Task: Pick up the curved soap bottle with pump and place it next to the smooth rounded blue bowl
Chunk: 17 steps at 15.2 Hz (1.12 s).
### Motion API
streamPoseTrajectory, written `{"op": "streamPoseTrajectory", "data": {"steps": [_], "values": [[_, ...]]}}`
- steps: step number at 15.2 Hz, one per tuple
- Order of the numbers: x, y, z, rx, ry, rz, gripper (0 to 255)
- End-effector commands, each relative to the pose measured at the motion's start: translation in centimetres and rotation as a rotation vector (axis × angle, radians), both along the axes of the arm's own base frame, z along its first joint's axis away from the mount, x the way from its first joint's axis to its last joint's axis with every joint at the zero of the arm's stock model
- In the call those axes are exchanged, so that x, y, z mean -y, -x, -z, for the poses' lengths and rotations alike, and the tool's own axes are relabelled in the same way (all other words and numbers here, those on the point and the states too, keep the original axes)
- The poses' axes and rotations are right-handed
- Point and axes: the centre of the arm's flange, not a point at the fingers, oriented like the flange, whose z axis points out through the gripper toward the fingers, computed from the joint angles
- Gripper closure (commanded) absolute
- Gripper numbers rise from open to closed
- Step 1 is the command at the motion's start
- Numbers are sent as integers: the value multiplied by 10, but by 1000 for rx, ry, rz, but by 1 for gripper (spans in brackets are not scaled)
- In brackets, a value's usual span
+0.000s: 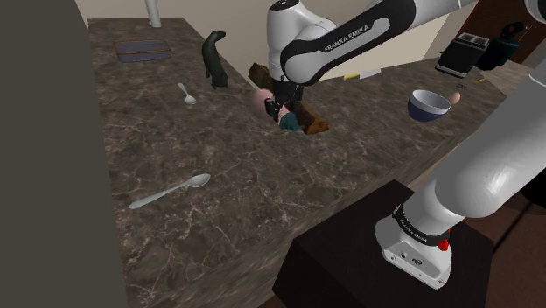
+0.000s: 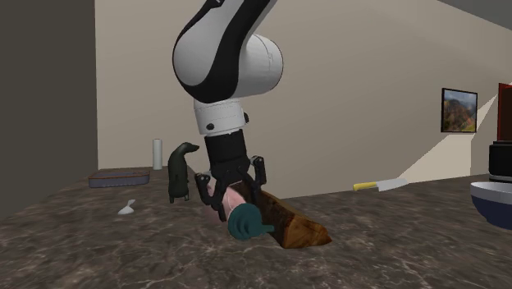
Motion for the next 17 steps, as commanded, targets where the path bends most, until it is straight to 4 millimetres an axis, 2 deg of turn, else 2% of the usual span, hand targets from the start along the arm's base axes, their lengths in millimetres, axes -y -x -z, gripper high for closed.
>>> {"op": "streamPoseTrajectory", "data": {"steps": [1,17], "values": [[-1,0,-11,0,0,0,255],[-1,0,-96,0,0,0,255]]}}
